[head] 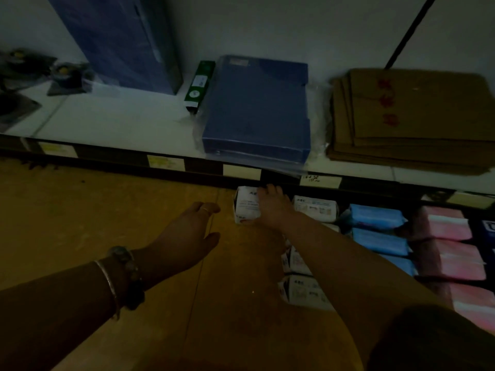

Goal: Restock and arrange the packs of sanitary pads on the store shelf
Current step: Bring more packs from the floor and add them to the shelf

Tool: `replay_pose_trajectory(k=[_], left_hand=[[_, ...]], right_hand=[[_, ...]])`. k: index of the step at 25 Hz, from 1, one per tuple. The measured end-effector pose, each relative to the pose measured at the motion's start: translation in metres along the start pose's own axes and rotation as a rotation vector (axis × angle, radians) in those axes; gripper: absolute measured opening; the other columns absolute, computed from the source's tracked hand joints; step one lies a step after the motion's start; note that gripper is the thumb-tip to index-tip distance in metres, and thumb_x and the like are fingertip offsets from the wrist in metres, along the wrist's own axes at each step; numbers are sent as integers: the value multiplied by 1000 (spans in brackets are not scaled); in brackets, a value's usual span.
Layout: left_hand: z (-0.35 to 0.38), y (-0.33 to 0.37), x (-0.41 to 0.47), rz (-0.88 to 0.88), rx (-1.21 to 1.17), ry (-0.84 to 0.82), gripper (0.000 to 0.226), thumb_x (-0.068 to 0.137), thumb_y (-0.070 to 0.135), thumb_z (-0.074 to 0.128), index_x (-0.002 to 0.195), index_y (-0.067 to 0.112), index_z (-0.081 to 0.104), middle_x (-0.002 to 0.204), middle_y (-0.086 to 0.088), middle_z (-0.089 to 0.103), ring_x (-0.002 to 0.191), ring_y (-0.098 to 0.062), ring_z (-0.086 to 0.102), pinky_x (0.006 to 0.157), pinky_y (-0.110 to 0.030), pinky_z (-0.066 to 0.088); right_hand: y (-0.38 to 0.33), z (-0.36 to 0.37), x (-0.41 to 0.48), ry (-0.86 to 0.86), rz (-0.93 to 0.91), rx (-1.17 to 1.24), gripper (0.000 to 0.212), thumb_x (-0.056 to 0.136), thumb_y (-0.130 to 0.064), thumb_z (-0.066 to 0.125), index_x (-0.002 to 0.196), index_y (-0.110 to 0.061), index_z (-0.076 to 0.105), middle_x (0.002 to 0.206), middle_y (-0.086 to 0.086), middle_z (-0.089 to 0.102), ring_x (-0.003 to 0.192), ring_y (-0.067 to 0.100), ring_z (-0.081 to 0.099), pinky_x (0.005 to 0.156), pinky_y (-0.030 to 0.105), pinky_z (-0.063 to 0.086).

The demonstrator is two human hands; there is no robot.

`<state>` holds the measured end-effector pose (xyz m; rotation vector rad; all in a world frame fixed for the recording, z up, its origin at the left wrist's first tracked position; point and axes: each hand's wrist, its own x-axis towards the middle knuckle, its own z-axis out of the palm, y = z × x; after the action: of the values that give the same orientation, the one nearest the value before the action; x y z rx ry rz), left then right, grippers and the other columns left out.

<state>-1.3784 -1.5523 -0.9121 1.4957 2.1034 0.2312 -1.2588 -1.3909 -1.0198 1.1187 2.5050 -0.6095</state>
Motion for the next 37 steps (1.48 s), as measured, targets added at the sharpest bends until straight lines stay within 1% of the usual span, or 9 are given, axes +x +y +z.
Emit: replay_pose_trajectory(k=[7, 12, 17, 20, 23, 28, 31, 35, 37], left_hand=[[-1, -6, -4, -12, 14, -6, 56, 92, 27, 53, 141, 19, 28, 144, -2, 32, 124, -15, 44, 89, -21, 39], [-1, -4, -7, -7, 4, -19, 57, 92, 28, 54, 142, 19, 28, 144, -2, 33, 123, -15, 45, 87, -19, 38], [-2, -2, -8, -33, -22, -20, 57, 92, 26, 54, 141, 17, 29, 144, -3, 34, 119, -16, 47, 86, -20, 39], [-3, -1, -8, -52, -35, -15, 59, 91, 28, 56, 142, 15, 29, 143, -5, 35, 115, -16, 50, 87, -22, 40], [-2, -2, -6, -106, -74, -39, 69, 86, 32, 62, 142, 14, 27, 142, -8, 36, 117, -19, 48, 91, -27, 43], [-13, 7, -3, -240, -471, -32, 89, 73, 40, 73, 145, 20, 23, 145, -7, 35, 109, -17, 49, 83, -31, 46], [-26, 17, -5, -161, -811, -100, 108, 55, 59, 78, 144, 26, 25, 136, 0, 46, 112, -15, 53, 85, -30, 47], [-34, 45, 3, -48, -1309, -146, 57, 74, 34, 68, 126, 23, 47, 116, -3, 64, 99, -16, 65, 75, -26, 53], [-34, 53, 11, -50, -1428, -132, 50, 73, 29, 57, 121, 17, 52, 113, -8, 67, 99, -18, 66, 75, -23, 57]], right_hand=[[5, 3, -3, 108, -17, -186, 81, 81, -36, 68, 142, -7, 24, 143, 14, 32, 129, 32, 27, 104, 38, 24], [1, -6, -13, 90, -24, -129, 84, 73, -45, 72, 138, -9, 32, 138, 12, 37, 124, 33, 32, 102, 36, 24], [0, -30, -19, 34, 19, 125, 89, 71, -35, 78, 141, -10, 29, 138, 11, 37, 124, 29, 39, 104, 38, 32], [3, -53, -33, 46, 12, 385, 77, 69, -23, 79, 134, -8, 39, 130, 10, 45, 113, 22, 47, 87, 27, 43], [4, -76, -47, 50, -25, 518, 63, 67, -23, 81, 122, -11, 52, 118, 6, 55, 99, 18, 54, 77, 26, 47], [9, -123, -86, 88, -121, 813, 41, 72, -18, 77, 110, -17, 60, 105, 4, 63, 95, 19, 61, 78, 28, 50], [20, -146, -107, 104, -185, 1007, 38, 73, -20, 75, 108, -23, 61, 105, 1, 67, 93, 17, 63, 77, 28, 50], [25, -161, -118, 165, -246, 1158, 33, 73, -22, 69, 105, -20, 62, 94, 0, 67, 84, 15, 63, 75, 27, 50], [24, -159, -112, 228, -237, 1221, 29, 72, -28, 67, 100, -20, 64, 91, 1, 66, 83, 15, 62, 78, 29, 47]])
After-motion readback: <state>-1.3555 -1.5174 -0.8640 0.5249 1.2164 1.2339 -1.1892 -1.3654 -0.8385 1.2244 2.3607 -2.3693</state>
